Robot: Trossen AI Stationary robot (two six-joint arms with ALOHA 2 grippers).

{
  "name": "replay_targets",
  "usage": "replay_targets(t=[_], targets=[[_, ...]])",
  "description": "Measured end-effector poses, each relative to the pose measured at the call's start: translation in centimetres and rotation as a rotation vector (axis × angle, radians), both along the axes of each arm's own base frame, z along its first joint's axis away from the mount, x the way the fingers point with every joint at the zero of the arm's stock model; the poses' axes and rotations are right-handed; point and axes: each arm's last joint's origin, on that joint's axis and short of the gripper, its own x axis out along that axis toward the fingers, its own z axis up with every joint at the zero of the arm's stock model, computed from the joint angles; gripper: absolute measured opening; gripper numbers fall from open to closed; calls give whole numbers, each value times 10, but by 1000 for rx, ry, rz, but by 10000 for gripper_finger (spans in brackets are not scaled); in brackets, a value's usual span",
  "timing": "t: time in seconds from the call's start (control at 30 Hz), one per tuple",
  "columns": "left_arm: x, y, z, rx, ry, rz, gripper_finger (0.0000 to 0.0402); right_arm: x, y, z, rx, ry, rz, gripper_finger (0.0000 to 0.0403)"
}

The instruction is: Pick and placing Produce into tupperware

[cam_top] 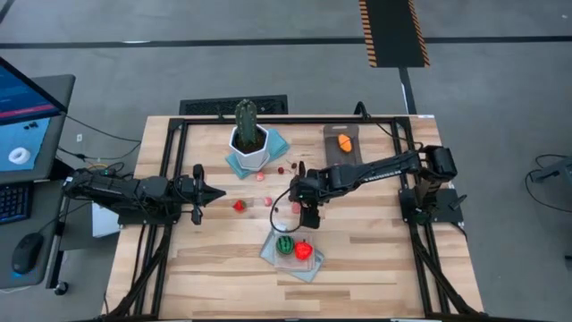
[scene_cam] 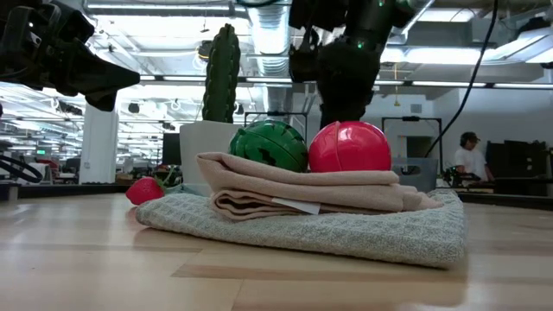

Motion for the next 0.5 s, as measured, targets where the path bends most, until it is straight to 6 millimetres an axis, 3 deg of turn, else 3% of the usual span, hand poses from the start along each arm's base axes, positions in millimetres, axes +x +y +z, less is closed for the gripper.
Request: replay_targets(t=[0.17, 0.5], targets=[[0, 0, 0, 0, 0, 0, 0, 3, -3, -10, -6, 1, -1, 255], [0, 0, 0, 0, 0, 0, 0, 12, 0, -6, -32, -105, 76, 255]])
